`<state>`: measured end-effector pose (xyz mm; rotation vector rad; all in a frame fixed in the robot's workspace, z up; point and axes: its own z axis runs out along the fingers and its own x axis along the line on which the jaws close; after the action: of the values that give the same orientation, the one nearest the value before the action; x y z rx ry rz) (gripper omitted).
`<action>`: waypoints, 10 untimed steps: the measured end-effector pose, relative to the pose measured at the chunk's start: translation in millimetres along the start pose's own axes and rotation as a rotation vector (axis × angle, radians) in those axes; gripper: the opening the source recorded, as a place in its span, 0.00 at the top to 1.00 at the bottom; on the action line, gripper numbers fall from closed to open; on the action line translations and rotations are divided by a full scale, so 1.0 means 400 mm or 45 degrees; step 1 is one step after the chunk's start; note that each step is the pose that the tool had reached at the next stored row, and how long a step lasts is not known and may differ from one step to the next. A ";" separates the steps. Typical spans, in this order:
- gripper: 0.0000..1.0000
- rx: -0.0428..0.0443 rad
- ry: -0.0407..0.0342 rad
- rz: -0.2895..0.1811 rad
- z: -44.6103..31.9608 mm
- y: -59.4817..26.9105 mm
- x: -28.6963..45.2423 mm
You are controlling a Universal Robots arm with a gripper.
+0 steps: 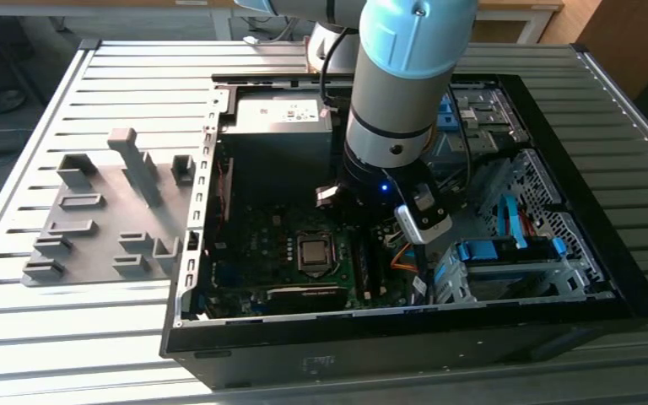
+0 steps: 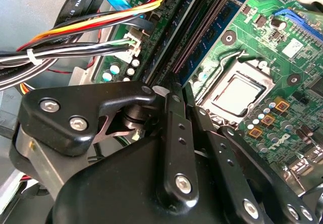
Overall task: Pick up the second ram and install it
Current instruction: 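Insert the second ram into the second slot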
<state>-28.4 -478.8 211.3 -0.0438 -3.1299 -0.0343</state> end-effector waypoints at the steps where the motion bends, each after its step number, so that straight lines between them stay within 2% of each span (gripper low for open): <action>1: 0.86 0.000 0.0000 -0.001 0.000 0.000 0.000; 10: 0.86 0.000 0.0006 -0.027 0.000 0.000 0.000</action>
<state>-28.4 -478.9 211.4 -0.0099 -3.1300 -0.0340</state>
